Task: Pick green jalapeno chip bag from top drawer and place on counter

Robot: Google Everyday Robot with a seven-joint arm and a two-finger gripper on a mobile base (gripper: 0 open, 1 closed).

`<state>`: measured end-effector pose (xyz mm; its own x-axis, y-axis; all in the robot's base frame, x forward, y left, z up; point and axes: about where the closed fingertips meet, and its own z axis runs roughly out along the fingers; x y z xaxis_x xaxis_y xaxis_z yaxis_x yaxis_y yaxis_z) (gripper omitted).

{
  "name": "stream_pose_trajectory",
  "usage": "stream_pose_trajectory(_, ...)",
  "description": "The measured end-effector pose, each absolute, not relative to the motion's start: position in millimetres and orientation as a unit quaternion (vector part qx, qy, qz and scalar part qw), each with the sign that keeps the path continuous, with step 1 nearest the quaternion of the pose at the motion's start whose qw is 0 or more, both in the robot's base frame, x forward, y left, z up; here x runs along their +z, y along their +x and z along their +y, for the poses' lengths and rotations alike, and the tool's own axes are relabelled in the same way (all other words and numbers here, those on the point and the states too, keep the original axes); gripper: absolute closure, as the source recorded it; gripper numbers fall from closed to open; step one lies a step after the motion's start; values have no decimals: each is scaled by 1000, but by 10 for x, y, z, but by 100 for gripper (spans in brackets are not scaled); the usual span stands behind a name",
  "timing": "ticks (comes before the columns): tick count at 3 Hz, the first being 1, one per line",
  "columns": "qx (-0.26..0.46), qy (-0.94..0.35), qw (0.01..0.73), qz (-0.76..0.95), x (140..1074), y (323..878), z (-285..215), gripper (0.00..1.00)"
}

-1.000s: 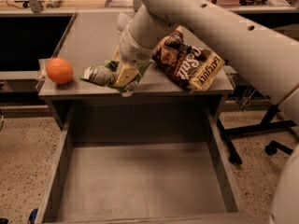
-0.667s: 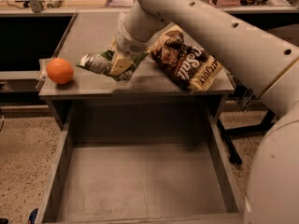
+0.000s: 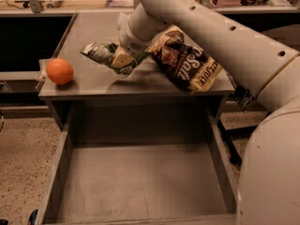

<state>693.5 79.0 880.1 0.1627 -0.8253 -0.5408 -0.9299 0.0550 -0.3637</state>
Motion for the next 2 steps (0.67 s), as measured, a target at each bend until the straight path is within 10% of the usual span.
stream_pose_trajectory(2,77,-683,339,642,8801,6935,791,0)
